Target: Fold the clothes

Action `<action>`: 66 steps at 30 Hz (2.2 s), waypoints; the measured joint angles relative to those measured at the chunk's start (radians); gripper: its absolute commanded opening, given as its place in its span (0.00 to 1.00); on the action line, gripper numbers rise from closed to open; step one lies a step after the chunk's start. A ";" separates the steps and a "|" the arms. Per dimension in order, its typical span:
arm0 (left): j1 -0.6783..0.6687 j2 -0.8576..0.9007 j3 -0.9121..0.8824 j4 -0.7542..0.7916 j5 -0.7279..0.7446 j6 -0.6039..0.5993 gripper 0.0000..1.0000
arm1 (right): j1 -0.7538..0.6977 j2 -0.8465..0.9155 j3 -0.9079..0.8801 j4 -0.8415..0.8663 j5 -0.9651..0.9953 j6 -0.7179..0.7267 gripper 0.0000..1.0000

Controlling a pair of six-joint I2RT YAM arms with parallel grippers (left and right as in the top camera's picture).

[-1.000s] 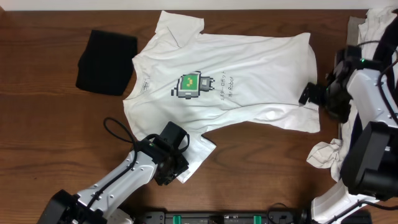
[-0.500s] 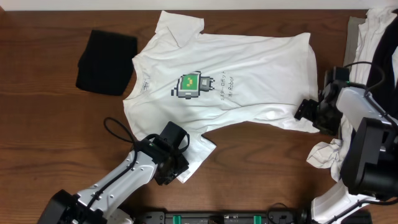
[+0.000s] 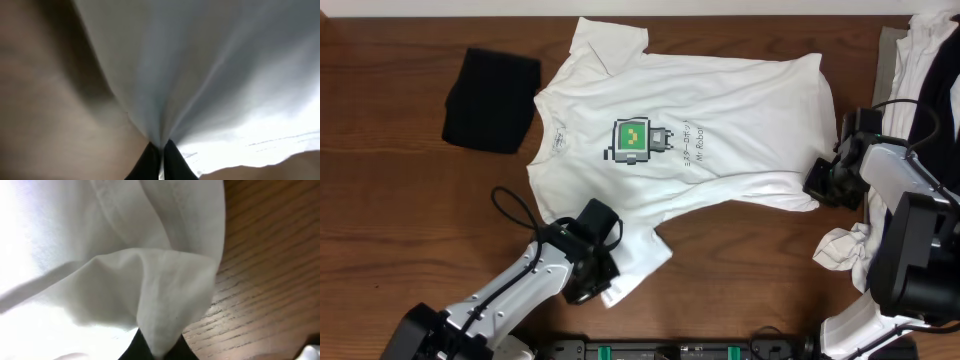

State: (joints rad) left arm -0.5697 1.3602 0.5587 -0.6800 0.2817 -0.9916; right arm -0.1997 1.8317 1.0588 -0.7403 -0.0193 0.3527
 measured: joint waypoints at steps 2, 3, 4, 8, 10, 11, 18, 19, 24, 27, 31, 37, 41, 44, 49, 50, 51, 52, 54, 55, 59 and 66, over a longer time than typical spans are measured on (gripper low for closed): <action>0.005 0.000 0.014 -0.060 -0.001 0.035 0.06 | 0.000 0.000 0.000 -0.001 0.000 0.000 0.01; 0.011 0.000 0.026 -0.094 -0.007 0.054 0.06 | 0.000 0.000 0.000 -0.001 0.000 0.000 0.01; 0.016 0.000 0.034 -0.114 -0.011 0.071 0.06 | 0.000 0.000 0.000 -0.002 0.000 0.000 0.01; 0.052 -0.001 0.056 -0.199 -0.034 0.146 0.06 | 0.000 0.000 0.002 -0.019 0.002 0.000 0.01; 0.074 -0.001 0.060 -0.214 -0.039 0.183 0.06 | 0.000 0.000 0.003 -0.044 0.007 0.000 0.01; 0.087 -0.001 0.061 -0.219 -0.042 0.204 0.06 | 0.000 0.000 0.005 -0.055 0.010 0.000 0.01; 0.197 -0.001 0.065 -0.254 -0.058 0.311 0.06 | 0.000 0.011 0.036 -0.187 0.066 -0.005 0.03; 0.213 -0.001 0.065 -0.256 -0.061 0.322 0.06 | 0.000 0.011 0.043 -0.200 0.077 -0.005 0.07; 0.279 -0.001 0.068 -0.260 -0.068 0.388 0.06 | 0.000 0.011 0.077 -0.212 0.129 -0.032 0.38; 0.309 -0.001 0.076 -0.274 -0.073 0.420 0.06 | 0.000 0.011 0.080 -0.209 0.147 -0.049 0.52; 0.340 -0.001 0.095 -0.307 -0.093 0.449 0.06 | 0.000 0.011 0.080 -0.211 0.154 -0.058 0.52; 0.351 -0.001 0.121 -0.337 -0.109 0.473 0.06 | 0.000 0.011 0.081 -0.242 0.156 -0.058 0.54; 0.351 -0.001 0.140 -0.354 -0.110 0.473 0.06 | 0.000 0.011 0.081 -0.259 0.159 -0.058 0.23; 0.351 -0.001 0.149 -0.356 -0.110 0.473 0.06 | -0.005 0.011 0.081 -0.258 0.155 -0.066 0.08; 0.351 -0.001 0.150 -0.358 -0.110 0.473 0.06 | -0.036 0.011 0.081 -0.259 0.129 -0.070 0.01; 0.351 -0.001 0.150 -0.361 -0.110 0.473 0.05 | -0.044 0.011 0.081 -0.262 0.124 -0.072 0.01; 0.351 -0.001 0.150 -0.364 -0.110 0.473 0.06 | -0.050 0.011 0.081 -0.266 0.122 -0.072 0.01; 0.351 -0.001 0.152 -0.373 -0.110 0.473 0.06 | -0.055 0.011 0.081 -0.271 0.119 -0.072 0.01; 0.351 -0.001 0.162 -0.391 -0.110 0.473 0.06 | -0.066 0.011 0.082 -0.283 0.114 -0.072 0.01; 0.351 -0.001 0.172 -0.398 -0.110 0.473 0.06 | -0.071 0.012 0.085 -0.290 0.113 -0.072 0.01; 0.351 -0.001 0.249 -0.446 -0.110 0.473 0.06 | -0.080 0.012 0.110 -0.320 0.104 -0.072 0.01; 0.351 -0.001 0.395 -0.509 -0.114 0.473 0.06 | -0.080 0.012 0.163 -0.370 0.076 -0.072 0.01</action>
State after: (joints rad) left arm -0.2184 1.3594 0.9539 -1.1892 0.1680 -0.5182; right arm -0.2802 1.8435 1.2213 -1.1099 0.0570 0.2810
